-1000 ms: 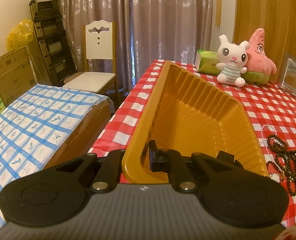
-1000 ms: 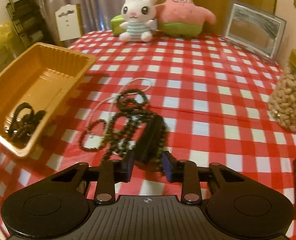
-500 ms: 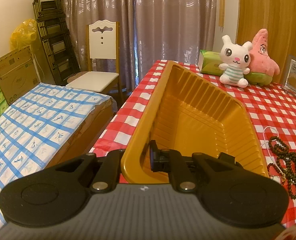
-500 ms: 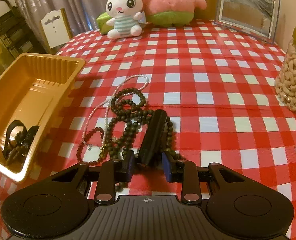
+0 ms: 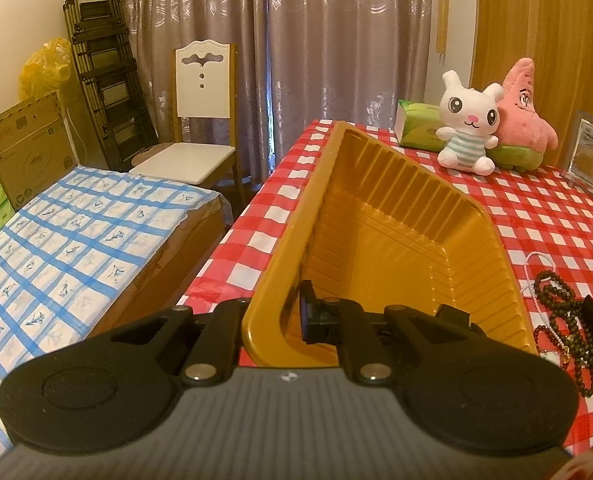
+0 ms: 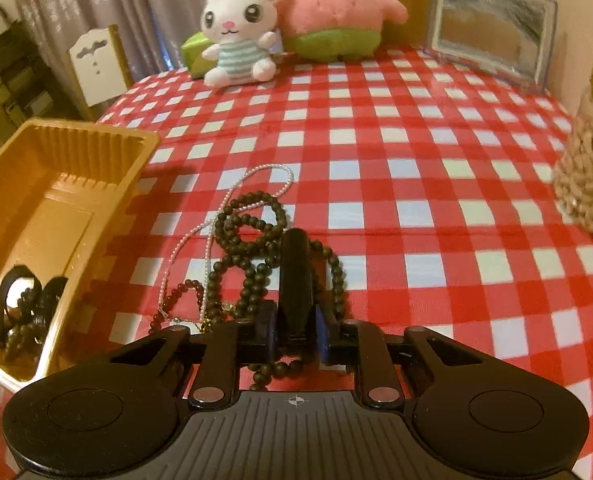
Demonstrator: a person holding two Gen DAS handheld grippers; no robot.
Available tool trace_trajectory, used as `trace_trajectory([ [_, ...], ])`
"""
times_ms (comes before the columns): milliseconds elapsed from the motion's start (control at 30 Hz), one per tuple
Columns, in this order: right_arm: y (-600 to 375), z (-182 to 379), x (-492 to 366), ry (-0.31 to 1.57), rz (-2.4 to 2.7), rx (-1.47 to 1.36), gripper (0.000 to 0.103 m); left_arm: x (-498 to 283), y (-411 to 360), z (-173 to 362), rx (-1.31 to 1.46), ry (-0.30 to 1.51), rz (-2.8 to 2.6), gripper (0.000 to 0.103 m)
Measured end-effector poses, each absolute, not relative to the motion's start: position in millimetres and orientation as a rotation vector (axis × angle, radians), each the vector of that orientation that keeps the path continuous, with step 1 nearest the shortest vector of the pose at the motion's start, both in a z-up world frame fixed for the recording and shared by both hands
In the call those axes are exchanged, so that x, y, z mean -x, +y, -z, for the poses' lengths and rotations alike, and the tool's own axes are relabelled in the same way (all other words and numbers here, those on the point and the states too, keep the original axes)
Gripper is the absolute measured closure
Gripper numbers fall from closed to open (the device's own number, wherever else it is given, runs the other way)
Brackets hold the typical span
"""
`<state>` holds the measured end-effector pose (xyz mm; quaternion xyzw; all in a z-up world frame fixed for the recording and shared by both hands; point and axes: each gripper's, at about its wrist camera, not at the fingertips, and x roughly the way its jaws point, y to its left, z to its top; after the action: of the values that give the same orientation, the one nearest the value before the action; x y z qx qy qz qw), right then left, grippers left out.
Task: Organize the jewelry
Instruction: 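Grasp a black strap item from the jewelry pile with the right gripper, then carry the black item over the orange tray and open the right gripper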
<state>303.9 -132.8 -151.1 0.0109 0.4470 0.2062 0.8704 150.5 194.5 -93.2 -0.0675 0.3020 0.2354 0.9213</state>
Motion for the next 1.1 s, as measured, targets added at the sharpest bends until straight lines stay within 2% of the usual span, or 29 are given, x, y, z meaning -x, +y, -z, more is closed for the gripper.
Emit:
trace_trajectory([
  [433, -123.2, 120.6, -288.4, 0.943, -0.528, -0.218, 0.083, -151.4, 196.2, 94.7, 0.141, 0.618, -0.463, 0.093],
  [733, -49.8, 94.1, -267.9, 0.929, -0.779, -0.226, 0.083, -150.2, 199.4, 95.6, 0.143, 0.619, -0.445, 0.094],
  [1100, 33.7, 101.1, -249.7, 0.947, -0.908, -0.132, 0.083, -150.8, 202.9, 95.6, 0.148, 0.628, -0.424, 0.095],
])
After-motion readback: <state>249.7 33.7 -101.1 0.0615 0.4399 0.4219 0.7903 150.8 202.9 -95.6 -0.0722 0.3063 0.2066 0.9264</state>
